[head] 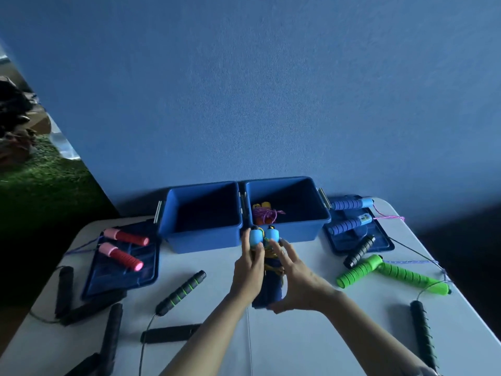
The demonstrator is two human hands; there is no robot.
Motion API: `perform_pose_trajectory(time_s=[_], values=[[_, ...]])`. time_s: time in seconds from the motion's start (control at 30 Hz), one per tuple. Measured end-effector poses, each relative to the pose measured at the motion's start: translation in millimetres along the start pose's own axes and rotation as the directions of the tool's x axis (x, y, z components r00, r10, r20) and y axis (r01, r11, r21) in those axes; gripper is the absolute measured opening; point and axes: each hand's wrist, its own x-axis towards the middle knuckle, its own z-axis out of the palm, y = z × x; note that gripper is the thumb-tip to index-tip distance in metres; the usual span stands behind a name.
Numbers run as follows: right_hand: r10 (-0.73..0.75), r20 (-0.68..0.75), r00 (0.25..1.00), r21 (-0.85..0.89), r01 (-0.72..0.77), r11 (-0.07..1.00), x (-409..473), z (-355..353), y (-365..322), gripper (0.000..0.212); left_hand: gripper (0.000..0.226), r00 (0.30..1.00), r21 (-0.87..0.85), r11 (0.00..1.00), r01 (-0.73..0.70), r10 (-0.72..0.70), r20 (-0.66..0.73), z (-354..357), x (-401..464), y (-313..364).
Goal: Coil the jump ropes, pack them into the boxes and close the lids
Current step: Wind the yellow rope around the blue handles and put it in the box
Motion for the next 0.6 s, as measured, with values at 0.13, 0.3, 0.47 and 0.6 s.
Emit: perform_pose_trajectory(time_s=[0.13,0.3,0.47,0.6], values=[[0.063,-0.020,0.998,0.290,-0.054,0.956,5.1,-4.4,4.1,0.121,0.045,1.000,-0.041,0.999,-0.024,0.025,0.009,2.5,7.9,2.6],[0.243,-0.130,0.961,0.557,-0.132,0.820,21.3,-18.7,15.3,0.066,0.049,0.986,-0.035,0.988,-0.151,0.153,0.069,13.8,39.7,9.9],[0.270,-0.234,0.934,0.423,-0.152,0.893,54.5,-38.0,49.8,0.065,0.052,0.990,0.125,0.985,-0.122,0.111,0.093,15.0,78.2,16.6],[0.309,-0.329,0.892,0.414,-0.158,0.897,95.8,-67.1,79.0,0.064,0.071,0.959,0.567,0.788,-0.241,0.283,0.014,6.0,121.8,4.5]])
